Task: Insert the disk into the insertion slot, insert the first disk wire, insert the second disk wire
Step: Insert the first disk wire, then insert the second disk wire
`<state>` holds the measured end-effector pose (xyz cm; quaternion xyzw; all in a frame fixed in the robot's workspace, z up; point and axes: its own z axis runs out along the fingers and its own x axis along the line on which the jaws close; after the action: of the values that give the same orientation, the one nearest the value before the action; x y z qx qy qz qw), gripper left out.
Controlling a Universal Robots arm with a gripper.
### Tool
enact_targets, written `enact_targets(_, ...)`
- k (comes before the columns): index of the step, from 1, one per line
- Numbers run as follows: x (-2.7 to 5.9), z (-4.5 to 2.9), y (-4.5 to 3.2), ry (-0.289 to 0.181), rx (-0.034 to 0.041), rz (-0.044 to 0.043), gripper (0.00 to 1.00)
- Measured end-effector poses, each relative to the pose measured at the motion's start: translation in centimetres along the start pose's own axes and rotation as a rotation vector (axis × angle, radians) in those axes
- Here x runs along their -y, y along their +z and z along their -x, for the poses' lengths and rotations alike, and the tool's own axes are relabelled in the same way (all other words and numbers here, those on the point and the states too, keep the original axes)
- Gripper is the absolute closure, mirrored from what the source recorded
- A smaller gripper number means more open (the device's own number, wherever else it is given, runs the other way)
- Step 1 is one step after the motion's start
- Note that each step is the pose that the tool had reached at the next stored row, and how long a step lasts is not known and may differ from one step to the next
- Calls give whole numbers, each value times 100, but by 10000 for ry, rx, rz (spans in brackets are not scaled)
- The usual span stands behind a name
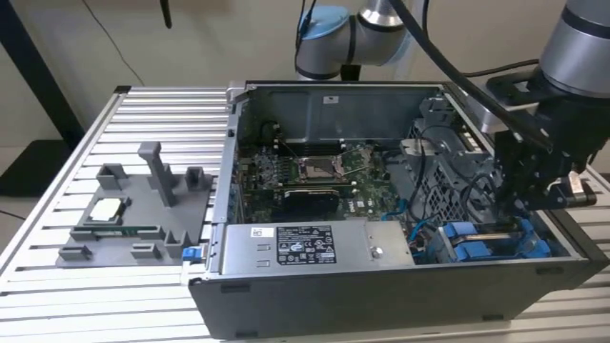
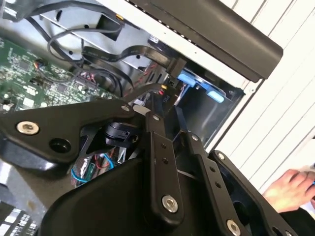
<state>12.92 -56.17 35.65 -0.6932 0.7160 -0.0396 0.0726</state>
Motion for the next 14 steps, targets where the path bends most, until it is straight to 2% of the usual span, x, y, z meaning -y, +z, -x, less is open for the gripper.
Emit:
enact_targets(3,9,1,-3,66,406,15,73)
enact_targets(4,17,1,-8,82,499,28,73)
enact_targets(5,25,1,-17,93,547,58,73)
enact_targets(7,48,3,-42,104,565,171,73)
enact_targets(9,74,4,-58,117,562,335,73)
enact_targets(11,106,5,-59,135,551,586,73)
enact_targets(14,162,7,-55,167,533,1025,73)
